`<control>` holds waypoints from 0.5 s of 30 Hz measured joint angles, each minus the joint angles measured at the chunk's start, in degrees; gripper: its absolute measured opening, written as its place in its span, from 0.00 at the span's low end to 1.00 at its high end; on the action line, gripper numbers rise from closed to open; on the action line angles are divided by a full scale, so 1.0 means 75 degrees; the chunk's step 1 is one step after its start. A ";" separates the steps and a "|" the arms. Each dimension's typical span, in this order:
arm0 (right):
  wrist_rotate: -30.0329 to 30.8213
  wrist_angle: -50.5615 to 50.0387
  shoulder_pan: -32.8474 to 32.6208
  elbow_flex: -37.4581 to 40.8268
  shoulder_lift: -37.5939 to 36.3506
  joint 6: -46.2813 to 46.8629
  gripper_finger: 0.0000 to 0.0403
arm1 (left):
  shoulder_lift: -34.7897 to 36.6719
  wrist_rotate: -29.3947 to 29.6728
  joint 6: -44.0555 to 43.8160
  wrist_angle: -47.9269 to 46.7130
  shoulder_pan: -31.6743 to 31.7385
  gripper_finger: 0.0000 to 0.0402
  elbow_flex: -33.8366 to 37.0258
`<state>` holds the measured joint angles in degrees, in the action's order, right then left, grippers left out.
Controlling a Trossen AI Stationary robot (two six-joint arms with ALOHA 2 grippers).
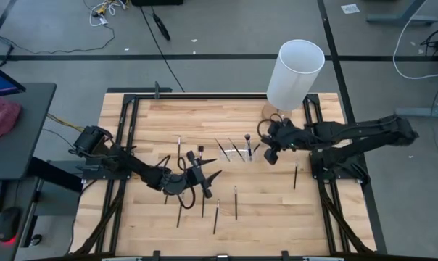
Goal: Pick & Place Makeup Supplies
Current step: Put the black makeup brush into the transparent organizer
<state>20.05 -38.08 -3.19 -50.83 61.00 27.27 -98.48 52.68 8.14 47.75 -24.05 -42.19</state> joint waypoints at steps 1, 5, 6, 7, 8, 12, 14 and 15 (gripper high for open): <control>-0.0223 0.0015 0.0129 0.0000 0.0077 -0.0058 0.02 | 0.0000 -0.0003 0.0000 -0.0002 0.0003 0.55 0.0000; -0.0999 0.0026 0.0592 0.0000 0.0506 -0.0324 0.02 | 0.0000 0.0000 -0.0006 -0.0003 0.0015 0.55 0.0000; -0.1128 0.0027 0.0688 0.0000 0.0635 -0.0389 0.02 | 0.0000 -0.0003 -0.0003 -0.0006 0.0015 0.55 0.0000; -0.1250 0.0030 0.0785 0.0000 0.0767 -0.0473 0.02 | 0.0000 -0.0003 -0.0006 -0.0006 0.0015 0.55 0.0002; -0.1392 0.0034 0.0875 0.0000 0.0911 -0.0541 0.02 | 0.0000 -0.0001 -0.0006 -0.0006 0.0015 0.55 0.0003; -0.1956 0.0245 0.1226 0.0000 0.1428 -0.0823 0.02 | 0.0000 -0.0003 -0.0006 -0.0009 0.0015 0.55 0.0003; -0.2266 0.0374 0.1383 0.0000 0.1650 -0.0942 0.02 | 0.0000 -0.0003 -0.0009 -0.0012 0.0015 0.55 0.0003; -0.2386 0.0434 0.1455 0.0000 0.1749 -0.0986 0.02 | 0.0000 -0.0003 -0.0009 -0.0011 0.0015 0.55 0.0003</control>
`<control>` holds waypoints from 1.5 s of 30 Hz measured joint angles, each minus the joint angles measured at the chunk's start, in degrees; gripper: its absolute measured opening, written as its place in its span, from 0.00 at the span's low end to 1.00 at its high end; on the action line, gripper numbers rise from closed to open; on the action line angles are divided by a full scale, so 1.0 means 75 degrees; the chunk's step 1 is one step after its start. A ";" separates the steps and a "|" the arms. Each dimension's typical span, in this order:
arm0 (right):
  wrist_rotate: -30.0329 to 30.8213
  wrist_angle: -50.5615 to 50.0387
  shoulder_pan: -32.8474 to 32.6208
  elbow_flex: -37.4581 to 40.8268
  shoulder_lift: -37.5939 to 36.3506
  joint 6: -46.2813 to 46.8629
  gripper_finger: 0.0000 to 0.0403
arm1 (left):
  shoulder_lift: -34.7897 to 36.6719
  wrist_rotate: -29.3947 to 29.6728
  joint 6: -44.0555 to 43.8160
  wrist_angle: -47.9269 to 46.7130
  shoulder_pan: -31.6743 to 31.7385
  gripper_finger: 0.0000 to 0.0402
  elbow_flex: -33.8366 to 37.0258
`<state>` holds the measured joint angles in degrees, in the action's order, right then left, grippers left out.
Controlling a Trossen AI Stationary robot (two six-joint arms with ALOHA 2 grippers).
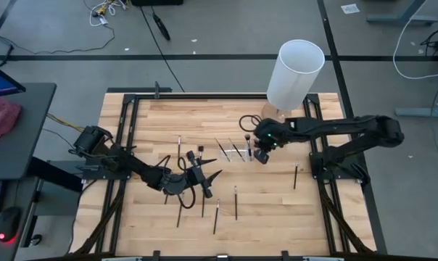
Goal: Pick & Place Makeup Supplies
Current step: Put the black makeup brush into the transparent organizer
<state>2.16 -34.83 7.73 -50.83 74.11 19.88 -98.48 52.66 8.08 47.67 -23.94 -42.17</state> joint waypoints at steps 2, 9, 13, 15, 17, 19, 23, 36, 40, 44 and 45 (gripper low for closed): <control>-0.0183 0.0061 0.0129 -0.0001 0.0168 -0.0062 0.02 | 0.0000 0.0000 0.0000 -0.0003 0.0000 0.55 0.0003; -0.0241 0.0276 0.0364 -0.0026 0.0440 -0.0177 0.04 | 0.0000 0.0000 0.0000 -0.0004 0.0000 0.55 0.0003; -0.0222 0.0370 0.0367 -0.0015 0.0445 -0.0356 0.10 | 0.0000 0.0000 -0.0005 -0.0045 0.0000 0.55 0.0006; -0.0217 0.0362 0.0367 -0.0001 0.0451 -0.0381 0.14 | 0.0000 0.0000 -0.0009 -0.0112 0.0000 0.55 0.0006; -0.0216 0.0363 0.0367 0.0000 0.0451 -0.0409 0.17 | 0.0000 0.0000 -0.0009 -0.0120 0.0000 0.55 0.0009; -0.0128 0.0373 0.0367 0.0000 0.0451 -0.0432 0.21 | 0.0000 0.0000 -0.0012 -0.0118 0.0000 0.55 0.0009; 0.0349 0.0387 0.0367 0.0000 0.0451 -0.0481 0.29 | 0.0000 0.0000 -0.0009 -0.0117 0.0000 0.55 0.0009; 0.0539 0.0066 0.0322 0.0000 -0.0617 -0.0486 0.38 | 0.0000 0.0000 -0.0010 -0.0109 0.0000 0.55 0.0009; 0.0547 0.0027 0.0042 0.0000 -0.1243 -0.0295 0.38 | 0.0000 0.0003 -0.0187 -0.0106 0.0000 0.55 0.0009; 0.0779 0.0196 -0.0626 0.0030 -0.1564 -0.0162 0.38 | 0.0000 0.0023 -0.0227 -0.0106 0.0000 0.55 0.0009; 0.0883 0.0399 -0.0850 0.0116 -0.1601 -0.0106 0.38 | 0.0000 0.0078 -0.0262 -0.0106 -0.0003 0.55 0.0009</control>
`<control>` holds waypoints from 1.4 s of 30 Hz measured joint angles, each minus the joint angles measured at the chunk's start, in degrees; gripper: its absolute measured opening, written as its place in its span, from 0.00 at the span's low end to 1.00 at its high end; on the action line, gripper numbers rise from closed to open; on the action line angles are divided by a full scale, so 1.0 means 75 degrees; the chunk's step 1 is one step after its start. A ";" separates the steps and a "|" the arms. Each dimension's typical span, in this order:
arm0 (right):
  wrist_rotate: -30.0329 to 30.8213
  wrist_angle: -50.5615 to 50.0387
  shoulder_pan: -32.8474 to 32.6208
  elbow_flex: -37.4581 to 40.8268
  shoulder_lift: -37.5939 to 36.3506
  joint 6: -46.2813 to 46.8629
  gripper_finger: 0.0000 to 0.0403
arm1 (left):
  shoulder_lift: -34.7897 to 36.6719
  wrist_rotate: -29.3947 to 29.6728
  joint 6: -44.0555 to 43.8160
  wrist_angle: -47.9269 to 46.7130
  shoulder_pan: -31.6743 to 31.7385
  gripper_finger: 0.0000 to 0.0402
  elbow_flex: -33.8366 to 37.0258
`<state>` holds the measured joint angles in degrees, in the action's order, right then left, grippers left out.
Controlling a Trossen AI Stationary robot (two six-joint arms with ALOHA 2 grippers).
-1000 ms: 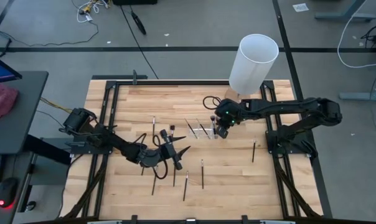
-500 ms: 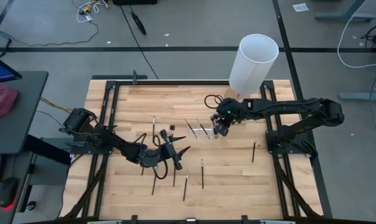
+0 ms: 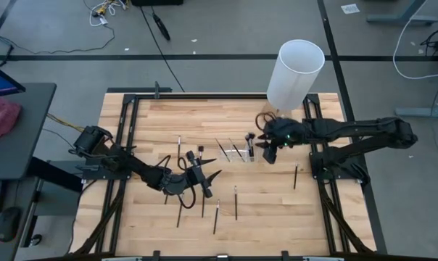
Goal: Pick & Place Makeup Supplies
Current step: Put the black makeup brush into the transparent organizer
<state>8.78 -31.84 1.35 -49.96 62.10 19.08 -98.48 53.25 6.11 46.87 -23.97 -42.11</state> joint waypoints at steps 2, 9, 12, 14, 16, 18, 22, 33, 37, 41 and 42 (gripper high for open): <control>0.0084 0.0496 -0.0471 0.0301 -0.0028 0.0051 0.38 | 0.0000 0.0179 -0.0119 0.0000 -0.0004 0.55 0.0000; 0.0252 0.2985 -0.2186 0.1999 -0.0023 0.1141 0.38 | 0.0238 0.1199 -0.0321 -0.0117 -0.0212 0.55 -0.0003; 0.0308 0.3801 -0.2909 0.2668 -0.0023 0.1615 0.38 | 0.0755 0.1219 -0.0872 -0.0640 -0.0367 0.55 -0.0003; 0.0314 0.4311 -0.3353 0.3091 -0.0023 0.1814 0.38 | 0.1211 0.1019 -0.1511 -0.1407 -0.0457 0.55 -0.0003; 0.0352 0.4905 -0.3757 0.3482 -0.0021 0.2039 0.38 | 0.1695 0.0638 -0.2327 -0.2381 -0.0487 0.55 -0.0007; 0.0509 0.5515 -0.4108 0.3851 -0.0020 0.2266 0.38 | 0.2177 0.0208 -0.3377 -0.3657 -0.0477 0.55 -0.0009; 0.1386 0.6754 -0.4572 0.4489 0.0045 0.2419 0.38 | 0.2964 -0.0821 -0.5510 -0.6329 -0.0314 0.55 -0.0012; 0.2828 0.7561 -0.4696 0.5145 0.0071 0.2394 0.38 | 0.3169 -0.1754 -1.0069 -1.1361 0.0134 0.55 0.0071; 0.3022 0.7569 -0.4693 0.5145 0.0071 0.2341 0.38 | 0.2914 -0.1705 -1.0427 -1.1134 0.0345 0.59 0.0453; 0.3191 0.7587 -0.4693 0.5145 0.0071 0.2286 0.38 | 0.2500 -0.1293 -1.0777 -1.0283 0.0656 0.64 0.0948; 0.3241 0.7589 -0.4693 0.5145 0.0071 0.2286 0.38 | 0.2380 -0.1168 -1.0812 -0.9977 0.0745 0.64 0.1059</control>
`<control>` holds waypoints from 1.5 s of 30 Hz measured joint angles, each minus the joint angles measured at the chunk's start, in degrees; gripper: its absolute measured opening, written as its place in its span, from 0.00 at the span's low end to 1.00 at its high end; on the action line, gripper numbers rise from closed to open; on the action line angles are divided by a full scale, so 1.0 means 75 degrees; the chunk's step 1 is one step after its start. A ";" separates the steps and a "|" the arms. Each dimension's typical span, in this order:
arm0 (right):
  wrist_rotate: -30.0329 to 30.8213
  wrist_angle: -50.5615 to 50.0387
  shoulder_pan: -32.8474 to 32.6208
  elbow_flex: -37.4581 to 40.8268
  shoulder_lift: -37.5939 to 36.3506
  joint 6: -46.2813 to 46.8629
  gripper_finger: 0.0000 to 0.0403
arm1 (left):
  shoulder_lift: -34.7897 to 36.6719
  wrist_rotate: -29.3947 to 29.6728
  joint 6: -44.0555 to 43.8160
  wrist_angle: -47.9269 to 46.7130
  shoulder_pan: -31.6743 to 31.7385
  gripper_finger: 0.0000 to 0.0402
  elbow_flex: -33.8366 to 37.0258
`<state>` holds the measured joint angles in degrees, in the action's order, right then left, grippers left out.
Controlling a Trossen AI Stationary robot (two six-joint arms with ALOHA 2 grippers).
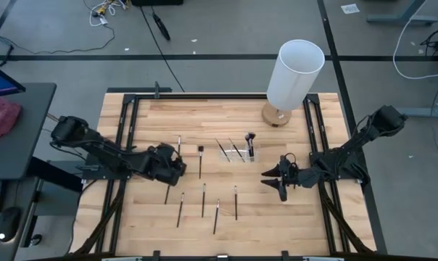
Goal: Pick & Place Makeup Supplies
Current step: Put the black makeup brush into the transparent organizer
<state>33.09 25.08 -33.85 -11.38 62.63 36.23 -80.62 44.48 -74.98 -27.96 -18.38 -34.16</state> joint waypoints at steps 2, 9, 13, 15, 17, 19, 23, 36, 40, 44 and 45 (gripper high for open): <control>0.0118 0.0020 0.0000 0.0000 0.0000 0.0000 0.38 | -0.0254 0.0126 -0.0010 0.0462 0.0200 0.64 0.0168; 0.0338 0.0110 0.0006 0.0000 0.0000 -0.0034 0.38 | -0.1214 0.0434 0.0325 0.1278 0.1100 0.55 0.0274; 0.0346 0.0154 0.0006 0.0000 0.0000 -0.0033 0.38 | -0.1748 0.0229 0.0536 0.1463 0.1544 0.49 0.0278; 0.0349 0.0170 0.0006 0.0000 0.0000 -0.0036 0.38 | -0.1965 0.0231 0.0558 0.1591 0.1678 0.46 0.0255; 0.0349 0.0203 0.0006 0.0000 0.0000 -0.0043 0.38 | -0.2124 0.0114 0.0798 0.1752 0.1767 0.42 0.0245; 0.0349 0.0226 0.0006 0.0000 0.0000 -0.0084 0.38 | -0.2197 0.0026 0.0996 0.1905 0.1820 0.37 0.0239; 0.0346 0.0260 0.0006 0.0000 0.0000 -0.0117 0.38 | -0.2190 -0.0165 0.1129 0.1956 0.1857 0.23 0.0274; 0.0331 0.0277 0.0006 0.0000 0.0000 -0.0114 0.38 | -0.2134 -0.0180 0.2441 0.2551 0.1777 0.03 0.0634; 0.0331 0.0277 0.0006 0.0000 0.0000 -0.0108 0.38 | -0.2050 -0.0230 0.2490 0.2562 0.1681 0.03 0.0651; 0.0331 0.0291 0.0006 0.0000 0.0000 -0.0096 0.38 | -0.1744 -0.0488 0.2503 0.2563 0.1518 0.02 0.0701; 0.0331 0.0291 0.0006 0.0000 0.0000 -0.0096 0.38 | -0.1627 -0.0527 0.2522 0.2579 0.1468 0.02 0.0707</control>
<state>35.57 27.27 -33.80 -11.38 62.63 35.51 -92.83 40.53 -56.06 -8.61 -7.37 -28.86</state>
